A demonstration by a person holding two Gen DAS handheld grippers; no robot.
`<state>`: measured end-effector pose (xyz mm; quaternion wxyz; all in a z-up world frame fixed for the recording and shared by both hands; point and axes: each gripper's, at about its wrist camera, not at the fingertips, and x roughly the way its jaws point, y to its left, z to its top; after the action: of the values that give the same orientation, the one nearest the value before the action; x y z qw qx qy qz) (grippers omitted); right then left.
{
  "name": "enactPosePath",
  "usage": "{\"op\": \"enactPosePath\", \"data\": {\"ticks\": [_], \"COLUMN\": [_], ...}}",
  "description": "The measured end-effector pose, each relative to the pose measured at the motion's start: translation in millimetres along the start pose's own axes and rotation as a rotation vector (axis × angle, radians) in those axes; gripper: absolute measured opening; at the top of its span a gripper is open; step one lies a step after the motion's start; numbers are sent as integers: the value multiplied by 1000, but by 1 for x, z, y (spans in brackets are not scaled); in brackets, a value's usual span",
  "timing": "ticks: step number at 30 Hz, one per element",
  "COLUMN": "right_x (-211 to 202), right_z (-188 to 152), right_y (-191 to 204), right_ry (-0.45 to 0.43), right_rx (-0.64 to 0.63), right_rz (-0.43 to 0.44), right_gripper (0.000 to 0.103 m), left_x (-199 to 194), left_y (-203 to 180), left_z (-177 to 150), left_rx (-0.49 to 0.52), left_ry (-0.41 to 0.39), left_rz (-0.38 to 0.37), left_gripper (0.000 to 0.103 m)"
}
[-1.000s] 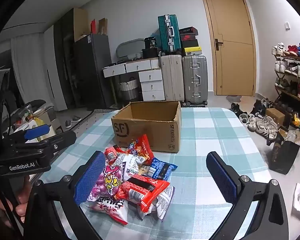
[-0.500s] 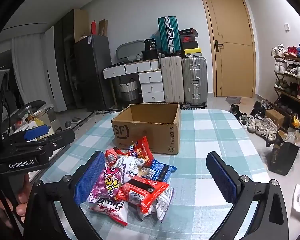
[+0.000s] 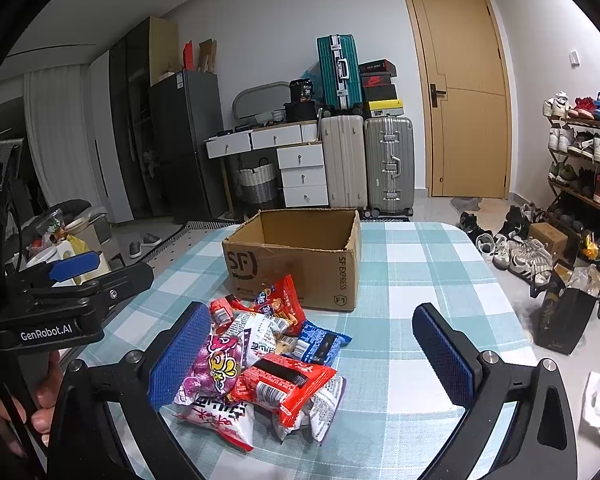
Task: Organize snacks
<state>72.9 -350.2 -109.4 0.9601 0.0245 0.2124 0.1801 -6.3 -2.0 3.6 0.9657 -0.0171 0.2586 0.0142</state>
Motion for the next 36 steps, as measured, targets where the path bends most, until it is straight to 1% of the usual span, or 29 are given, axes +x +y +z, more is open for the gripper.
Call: {"op": "enactPosePath", "data": {"ticks": [24,36], "right_x": [-6,-6], "right_z": [2,-4], "right_y": [-3,-5], "right_ry": [-8,-6], "right_rx": [3,8], "right_rz": [-1,-1], "right_gripper": [103,103], "left_x": [4,7], "left_y": [-2,-2], "left_z": [-5,-8], "left_rx": [10,5], "left_ry": [18,26], "left_rz": [-24,-27], "left_gripper": [102,102]}}
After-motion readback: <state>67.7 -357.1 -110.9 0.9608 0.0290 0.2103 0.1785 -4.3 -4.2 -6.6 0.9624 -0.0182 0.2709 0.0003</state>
